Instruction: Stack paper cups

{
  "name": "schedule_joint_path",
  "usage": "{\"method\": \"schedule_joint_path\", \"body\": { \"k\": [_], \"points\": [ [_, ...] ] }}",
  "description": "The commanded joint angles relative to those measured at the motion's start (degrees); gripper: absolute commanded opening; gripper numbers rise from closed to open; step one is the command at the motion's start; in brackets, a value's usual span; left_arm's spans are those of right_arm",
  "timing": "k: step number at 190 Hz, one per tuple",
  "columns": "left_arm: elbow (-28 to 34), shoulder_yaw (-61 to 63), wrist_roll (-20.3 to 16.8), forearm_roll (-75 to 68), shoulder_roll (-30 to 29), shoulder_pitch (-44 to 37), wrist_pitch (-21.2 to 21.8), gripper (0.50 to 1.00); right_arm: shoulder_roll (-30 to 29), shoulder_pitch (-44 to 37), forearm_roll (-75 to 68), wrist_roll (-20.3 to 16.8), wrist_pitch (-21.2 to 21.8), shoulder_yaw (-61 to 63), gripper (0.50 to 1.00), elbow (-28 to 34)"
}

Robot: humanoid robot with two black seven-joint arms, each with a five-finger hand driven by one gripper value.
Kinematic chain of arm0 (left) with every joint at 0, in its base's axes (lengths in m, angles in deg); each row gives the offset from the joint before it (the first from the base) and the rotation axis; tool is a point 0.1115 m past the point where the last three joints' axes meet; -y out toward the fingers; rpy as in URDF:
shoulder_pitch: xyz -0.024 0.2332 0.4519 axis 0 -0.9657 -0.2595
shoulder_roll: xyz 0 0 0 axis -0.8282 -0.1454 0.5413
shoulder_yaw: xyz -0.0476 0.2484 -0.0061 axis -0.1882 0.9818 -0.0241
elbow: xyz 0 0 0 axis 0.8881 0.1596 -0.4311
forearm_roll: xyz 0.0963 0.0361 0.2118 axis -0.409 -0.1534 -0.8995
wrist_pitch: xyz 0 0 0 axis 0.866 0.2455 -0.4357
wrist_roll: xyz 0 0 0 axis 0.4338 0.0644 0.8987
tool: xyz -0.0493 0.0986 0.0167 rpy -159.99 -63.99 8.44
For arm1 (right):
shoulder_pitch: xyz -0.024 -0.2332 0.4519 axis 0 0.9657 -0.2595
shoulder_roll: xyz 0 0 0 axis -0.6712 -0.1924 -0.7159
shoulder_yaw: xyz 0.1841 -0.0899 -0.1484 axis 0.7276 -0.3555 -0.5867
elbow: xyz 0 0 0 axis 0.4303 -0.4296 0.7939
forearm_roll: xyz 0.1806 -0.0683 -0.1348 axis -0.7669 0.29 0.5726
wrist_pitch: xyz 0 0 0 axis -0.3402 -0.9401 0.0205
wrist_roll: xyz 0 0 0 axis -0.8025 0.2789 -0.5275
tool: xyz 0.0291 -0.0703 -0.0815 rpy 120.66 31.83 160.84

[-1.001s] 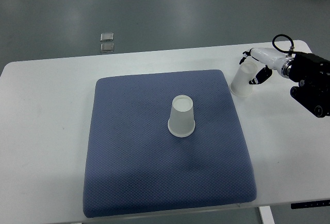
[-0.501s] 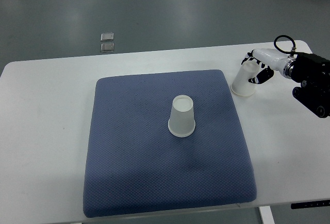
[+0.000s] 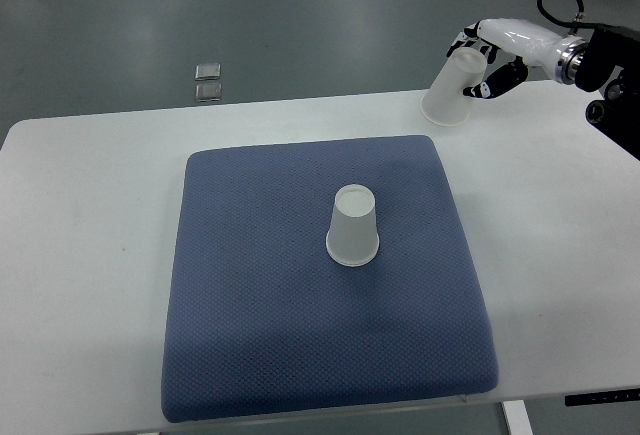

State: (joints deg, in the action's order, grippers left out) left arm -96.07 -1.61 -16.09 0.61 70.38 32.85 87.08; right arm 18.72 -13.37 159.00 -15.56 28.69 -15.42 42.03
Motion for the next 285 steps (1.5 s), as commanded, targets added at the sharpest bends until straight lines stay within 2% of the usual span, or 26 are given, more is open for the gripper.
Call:
{"method": "schedule_joint_path", "body": {
  "k": [1, 24, 74, 114, 285],
  "points": [
    [0.0, 0.1, 0.0, 0.0, 0.0, 0.0, 0.0, 1.000, 2.2, -0.6, -2.2, 0.2, 3.1, 0.3, 0.500, 6.4],
    [0.0, 0.0, 0.0, 0.0, 0.0, 0.0, 0.0, 1.000, 4.8, -1.3, -4.7, 0.4, 8.2, 2.0, 0.500, 14.1],
    [0.0, 0.1, 0.0, 0.0, 0.0, 0.0, 0.0, 1.000, 6.0, -1.4, -6.4, 0.3, 18.0, 7.3, 0.500, 26.0],
    [0.0, 0.0, 0.0, 0.0, 0.0, 0.0, 0.0, 1.000, 5.7, -1.1, -6.3, -0.3, 19.3, 7.2, 0.500, 31.2],
    [0.0, 0.0, 0.0, 0.0, 0.0, 0.0, 0.0, 1.000, 3.8, 1.7, 4.2, -0.4, 18.9, 6.3, 0.500, 33.2]
  ]
}}
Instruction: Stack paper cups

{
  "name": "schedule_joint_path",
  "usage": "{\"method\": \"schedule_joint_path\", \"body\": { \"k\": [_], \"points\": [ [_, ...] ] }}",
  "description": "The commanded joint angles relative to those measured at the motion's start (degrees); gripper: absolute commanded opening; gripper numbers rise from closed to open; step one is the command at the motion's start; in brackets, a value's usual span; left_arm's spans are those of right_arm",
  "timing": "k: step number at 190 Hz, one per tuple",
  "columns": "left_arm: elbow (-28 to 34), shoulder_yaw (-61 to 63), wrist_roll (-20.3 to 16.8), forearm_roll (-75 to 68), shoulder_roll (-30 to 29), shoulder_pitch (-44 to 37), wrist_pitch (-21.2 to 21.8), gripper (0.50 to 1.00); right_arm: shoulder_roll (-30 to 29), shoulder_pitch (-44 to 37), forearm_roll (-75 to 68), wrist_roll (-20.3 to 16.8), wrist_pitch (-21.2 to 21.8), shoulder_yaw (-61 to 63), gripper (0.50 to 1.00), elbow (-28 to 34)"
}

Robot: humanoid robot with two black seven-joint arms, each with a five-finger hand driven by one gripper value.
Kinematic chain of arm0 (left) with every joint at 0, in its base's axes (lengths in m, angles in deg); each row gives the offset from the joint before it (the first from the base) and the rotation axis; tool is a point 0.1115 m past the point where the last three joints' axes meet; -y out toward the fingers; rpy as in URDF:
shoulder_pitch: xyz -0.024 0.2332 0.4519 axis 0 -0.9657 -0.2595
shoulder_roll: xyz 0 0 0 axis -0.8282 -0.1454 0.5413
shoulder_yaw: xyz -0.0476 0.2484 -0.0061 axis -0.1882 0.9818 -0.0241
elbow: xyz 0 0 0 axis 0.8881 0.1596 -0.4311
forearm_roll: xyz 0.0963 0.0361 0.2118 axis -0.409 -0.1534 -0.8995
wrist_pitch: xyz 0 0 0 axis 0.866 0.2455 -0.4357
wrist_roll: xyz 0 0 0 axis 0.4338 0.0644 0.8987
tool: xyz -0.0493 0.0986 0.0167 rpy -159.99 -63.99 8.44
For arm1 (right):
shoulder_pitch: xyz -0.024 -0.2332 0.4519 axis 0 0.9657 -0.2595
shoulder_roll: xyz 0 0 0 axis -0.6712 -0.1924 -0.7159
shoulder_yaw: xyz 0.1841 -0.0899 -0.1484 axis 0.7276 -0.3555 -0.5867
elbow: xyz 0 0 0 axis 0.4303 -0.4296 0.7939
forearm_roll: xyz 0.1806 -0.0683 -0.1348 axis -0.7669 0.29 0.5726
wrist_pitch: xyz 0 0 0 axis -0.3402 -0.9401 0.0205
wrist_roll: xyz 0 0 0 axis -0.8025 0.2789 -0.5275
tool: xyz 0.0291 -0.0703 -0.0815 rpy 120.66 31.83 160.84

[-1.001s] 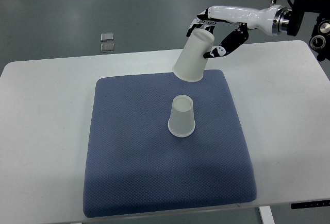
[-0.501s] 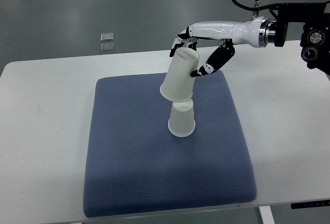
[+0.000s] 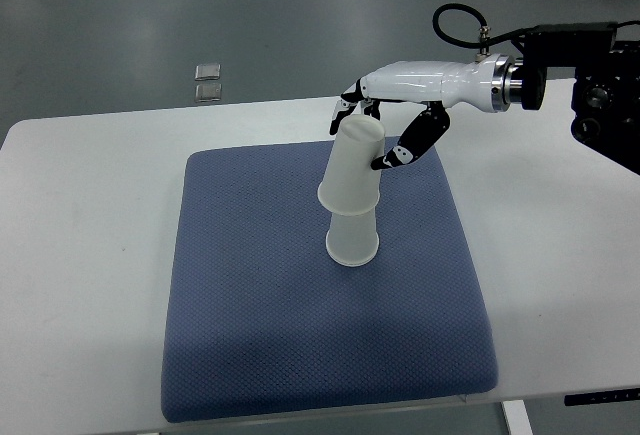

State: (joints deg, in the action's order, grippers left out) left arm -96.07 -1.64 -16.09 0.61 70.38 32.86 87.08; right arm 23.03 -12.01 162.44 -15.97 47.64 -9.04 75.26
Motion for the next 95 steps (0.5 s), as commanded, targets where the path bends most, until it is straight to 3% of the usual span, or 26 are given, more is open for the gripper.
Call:
{"method": "schedule_joint_path", "body": {
  "k": [1, 95],
  "points": [
    [0.0, 0.0, 0.0, 0.0, 0.0, 0.0, 0.0, 1.000, -0.6, 0.4, 1.0, 0.0, -0.1, -0.1, 0.500, 0.0],
    [0.0, 0.0, 0.0, 0.0, 0.0, 0.0, 0.0, 1.000, -0.8, 1.0, 2.6, 0.0, -0.2, -0.1, 0.500, -0.3]
  ]
}}
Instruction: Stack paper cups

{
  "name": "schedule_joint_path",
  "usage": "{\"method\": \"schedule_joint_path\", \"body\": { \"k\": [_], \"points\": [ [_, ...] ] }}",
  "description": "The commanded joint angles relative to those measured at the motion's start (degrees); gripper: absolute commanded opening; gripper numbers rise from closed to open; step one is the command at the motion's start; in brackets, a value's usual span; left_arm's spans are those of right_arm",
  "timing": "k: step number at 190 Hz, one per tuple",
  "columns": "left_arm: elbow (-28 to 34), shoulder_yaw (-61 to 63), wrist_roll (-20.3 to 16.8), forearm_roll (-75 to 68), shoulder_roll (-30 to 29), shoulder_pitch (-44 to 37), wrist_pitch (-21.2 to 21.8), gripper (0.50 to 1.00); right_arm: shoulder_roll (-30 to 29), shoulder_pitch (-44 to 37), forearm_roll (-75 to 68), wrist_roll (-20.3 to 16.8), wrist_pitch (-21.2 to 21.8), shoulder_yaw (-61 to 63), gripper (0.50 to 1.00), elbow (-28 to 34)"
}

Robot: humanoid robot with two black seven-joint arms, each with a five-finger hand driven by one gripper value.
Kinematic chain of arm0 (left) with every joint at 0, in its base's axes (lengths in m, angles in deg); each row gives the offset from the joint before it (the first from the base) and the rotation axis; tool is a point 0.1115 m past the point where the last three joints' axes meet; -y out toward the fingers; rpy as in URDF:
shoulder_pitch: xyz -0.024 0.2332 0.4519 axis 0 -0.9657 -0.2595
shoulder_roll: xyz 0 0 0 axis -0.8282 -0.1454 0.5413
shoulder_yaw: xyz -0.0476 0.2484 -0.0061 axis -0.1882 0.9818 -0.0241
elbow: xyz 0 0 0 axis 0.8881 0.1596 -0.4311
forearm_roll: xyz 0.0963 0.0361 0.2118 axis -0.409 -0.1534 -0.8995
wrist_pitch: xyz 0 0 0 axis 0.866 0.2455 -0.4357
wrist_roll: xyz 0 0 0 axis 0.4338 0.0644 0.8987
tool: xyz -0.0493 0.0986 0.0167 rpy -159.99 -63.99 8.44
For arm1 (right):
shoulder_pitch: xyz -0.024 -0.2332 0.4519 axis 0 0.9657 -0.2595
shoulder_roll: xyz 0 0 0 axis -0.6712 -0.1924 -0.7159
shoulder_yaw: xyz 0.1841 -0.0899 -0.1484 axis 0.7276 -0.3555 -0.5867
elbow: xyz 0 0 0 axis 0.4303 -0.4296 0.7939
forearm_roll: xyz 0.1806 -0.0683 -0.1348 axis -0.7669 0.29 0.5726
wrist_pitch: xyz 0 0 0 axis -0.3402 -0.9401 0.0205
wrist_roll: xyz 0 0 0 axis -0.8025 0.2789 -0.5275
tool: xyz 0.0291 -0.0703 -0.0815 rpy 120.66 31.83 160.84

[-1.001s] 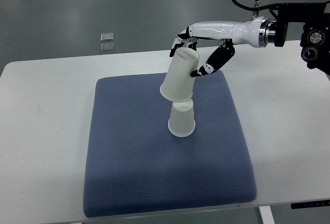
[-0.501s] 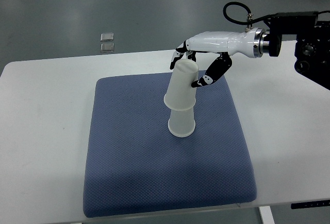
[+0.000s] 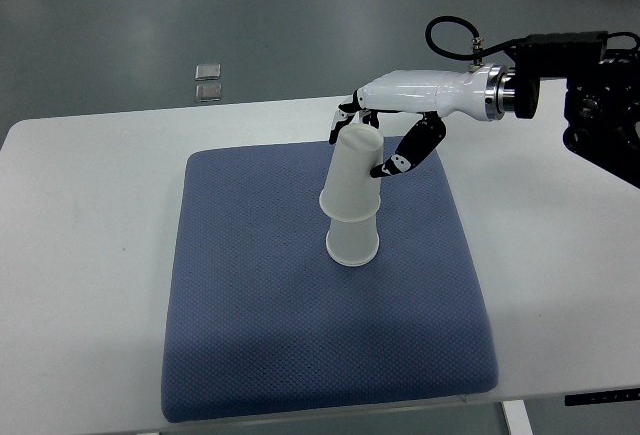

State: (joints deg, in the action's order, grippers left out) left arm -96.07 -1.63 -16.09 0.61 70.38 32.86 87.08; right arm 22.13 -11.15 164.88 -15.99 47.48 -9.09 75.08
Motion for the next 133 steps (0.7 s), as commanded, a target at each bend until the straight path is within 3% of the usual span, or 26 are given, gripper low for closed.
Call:
{"method": "schedule_joint_path", "body": {
  "k": [1, 88, 111, 123, 133],
  "points": [
    [0.0, 0.0, 0.0, 0.0, 0.0, 0.0, 0.0, 1.000, 0.1, 0.1, 0.2, 0.1, 0.0, -0.1, 0.500, -0.1],
    [0.0, 0.0, 0.0, 0.0, 0.0, 0.0, 0.0, 1.000, -0.3, 1.9, 1.8, 0.1, 0.0, -0.3, 0.500, -0.8],
    [0.0, 0.0, 0.0, 0.0, 0.0, 0.0, 0.0, 1.000, -0.7, 3.0, 1.9, 0.1, 0.0, -0.2, 0.594, -0.9],
    [0.0, 0.0, 0.0, 0.0, 0.0, 0.0, 0.0, 1.000, -0.7, 3.2, 1.8, 0.2, 0.2, -0.2, 0.696, -0.9],
    [0.0, 0.0, 0.0, 0.0, 0.0, 0.0, 0.0, 1.000, -1.0, 3.2, 1.8, 0.2, 0.4, -0.2, 0.744, -0.9]
  ]
}}
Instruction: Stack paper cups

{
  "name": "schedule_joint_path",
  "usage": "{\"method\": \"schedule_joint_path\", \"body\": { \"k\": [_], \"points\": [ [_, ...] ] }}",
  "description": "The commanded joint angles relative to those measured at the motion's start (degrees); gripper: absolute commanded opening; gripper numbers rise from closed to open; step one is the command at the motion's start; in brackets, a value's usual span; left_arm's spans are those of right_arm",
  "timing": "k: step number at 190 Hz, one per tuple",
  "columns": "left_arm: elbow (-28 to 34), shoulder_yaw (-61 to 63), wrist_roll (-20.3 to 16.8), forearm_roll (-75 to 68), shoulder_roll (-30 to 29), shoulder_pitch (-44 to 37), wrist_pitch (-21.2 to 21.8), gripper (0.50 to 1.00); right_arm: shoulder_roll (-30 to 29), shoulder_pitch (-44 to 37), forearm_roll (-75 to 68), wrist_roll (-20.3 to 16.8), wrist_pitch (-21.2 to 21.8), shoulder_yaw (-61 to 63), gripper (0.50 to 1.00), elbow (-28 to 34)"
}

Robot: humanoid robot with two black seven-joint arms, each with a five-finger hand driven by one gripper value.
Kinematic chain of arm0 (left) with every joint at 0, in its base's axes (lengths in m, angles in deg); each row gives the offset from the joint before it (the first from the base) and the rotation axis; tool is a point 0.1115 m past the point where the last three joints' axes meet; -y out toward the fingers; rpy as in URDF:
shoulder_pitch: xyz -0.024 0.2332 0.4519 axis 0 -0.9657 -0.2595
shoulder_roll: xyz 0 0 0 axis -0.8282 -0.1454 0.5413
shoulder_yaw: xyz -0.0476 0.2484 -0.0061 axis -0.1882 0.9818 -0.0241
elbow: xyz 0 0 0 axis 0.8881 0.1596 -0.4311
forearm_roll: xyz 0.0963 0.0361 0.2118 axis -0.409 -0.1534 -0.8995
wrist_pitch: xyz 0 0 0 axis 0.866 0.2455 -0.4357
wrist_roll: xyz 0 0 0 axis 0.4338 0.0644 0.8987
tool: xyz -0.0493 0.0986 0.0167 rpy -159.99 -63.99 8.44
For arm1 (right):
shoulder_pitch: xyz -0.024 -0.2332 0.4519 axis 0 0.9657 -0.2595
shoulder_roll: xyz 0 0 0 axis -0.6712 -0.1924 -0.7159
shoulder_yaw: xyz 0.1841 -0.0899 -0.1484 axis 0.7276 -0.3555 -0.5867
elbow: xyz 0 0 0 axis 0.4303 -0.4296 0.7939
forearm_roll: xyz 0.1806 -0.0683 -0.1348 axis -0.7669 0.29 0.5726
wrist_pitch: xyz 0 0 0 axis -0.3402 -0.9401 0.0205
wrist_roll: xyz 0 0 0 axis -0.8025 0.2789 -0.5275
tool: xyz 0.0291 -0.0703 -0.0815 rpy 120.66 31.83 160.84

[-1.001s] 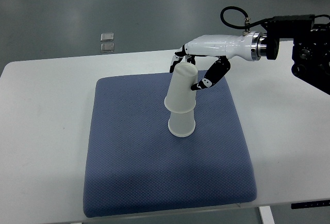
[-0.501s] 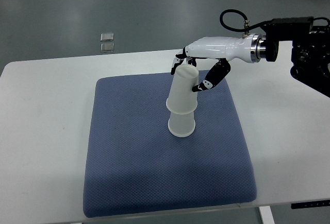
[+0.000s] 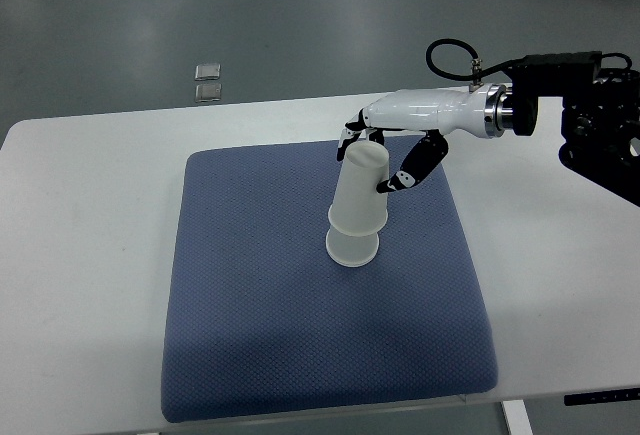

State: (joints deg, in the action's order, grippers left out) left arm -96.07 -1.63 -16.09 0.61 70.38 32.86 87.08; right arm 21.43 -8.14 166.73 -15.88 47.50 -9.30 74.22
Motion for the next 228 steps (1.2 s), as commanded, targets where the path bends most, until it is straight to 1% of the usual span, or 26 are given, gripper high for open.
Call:
{"method": "schedule_joint_path", "body": {
  "k": [1, 6, 11, 20, 29, 45, 73, 107, 144, 168, 181, 194, 200, 211, 221, 222, 228],
  "points": [
    [0.0, 0.0, 0.0, 0.0, 0.0, 0.0, 0.0, 1.000, -0.3, 0.1, -0.1, 0.1, 0.3, 0.1, 0.752, 0.0],
    [0.0, 0.0, 0.0, 0.0, 0.0, 0.0, 0.0, 1.000, -0.3, 0.1, -0.1, 0.1, 0.4, 0.1, 0.764, 0.0],
    [0.0, 0.0, 0.0, 0.0, 0.0, 0.0, 0.0, 1.000, -0.4, 0.1, -0.1, 0.1, 0.5, 0.1, 0.789, 0.0],
    [0.0, 0.0, 0.0, 0.0, 0.0, 0.0, 0.0, 1.000, -0.3, 0.1, -0.2, 0.2, 0.6, 0.1, 0.803, 0.0],
    [0.1, 0.0, 0.0, 0.0, 0.0, 0.0, 0.0, 1.000, -0.4, 0.1, -0.2, 0.2, 0.6, 0.1, 0.829, -0.1],
    [0.0, 0.1, 0.0, 0.0, 0.0, 0.0, 0.0, 1.000, -0.2, 0.2, -0.5, 0.3, 0.7, 0.1, 0.856, -0.1],
    [0.0, 0.0, 0.0, 0.0, 0.0, 0.0, 0.0, 1.000, 0.1, 0.1, -0.8, 0.3, 0.8, 0.1, 0.860, -0.1],
    [0.0, 0.0, 0.0, 0.0, 0.0, 0.0, 0.0, 1.000, 0.1, 0.1, -0.9, 0.3, 0.9, 0.1, 0.887, -0.1],
    [0.0, 0.0, 0.0, 0.0, 0.0, 0.0, 0.0, 1.000, 0.1, 0.1, -1.1, 0.3, 0.8, 0.3, 0.887, -0.2],
    [0.0, 0.0, 0.0, 0.0, 0.0, 0.0, 0.0, 1.000, 0.1, 0.1, -5.7, 0.0, 0.5, 1.2, 0.887, -1.6],
    [0.0, 0.0, 0.0, 0.0, 0.0, 0.0, 0.0, 1.000, 0.1, 0.0, -10.1, -0.2, 0.1, 2.0, 0.887, -3.4],
    [0.0, 0.0, 0.0, 0.0, 0.0, 0.0, 0.0, 1.000, -0.5, 0.1, -14.5, -0.3, 0.0, 4.6, 0.887, -6.8],
    [0.0, 0.0, 0.0, 0.0, 0.0, 0.0, 0.0, 1.000, -0.7, 0.3, -16.3, -0.4, 0.0, 6.0, 0.887, -8.8],
    [0.0, 0.0, 0.0, 0.0, 0.0, 0.0, 0.0, 1.000, -1.9, 0.8, -19.6, -1.6, -0.4, 8.5, 0.887, -13.5],
    [0.0, 0.0, 0.0, 0.0, 0.0, 0.0, 0.0, 1.000, -1.9, 0.8, -19.6, -1.6, -0.4, 8.5, 0.887, -13.5],
    [0.0, 0.0, 0.0, 0.0, 0.0, 0.0, 0.0, 1.000, -2.9, 1.4, -22.5, -2.5, -1.9, 10.4, 0.887, -17.5],
    [0.0, 0.0, 0.0, 0.0, 0.0, 0.0, 0.0, 1.000, -3.5, 1.9, -24.3, -3.0, -3.5, 11.4, 0.887, -20.1]
  ]
}}
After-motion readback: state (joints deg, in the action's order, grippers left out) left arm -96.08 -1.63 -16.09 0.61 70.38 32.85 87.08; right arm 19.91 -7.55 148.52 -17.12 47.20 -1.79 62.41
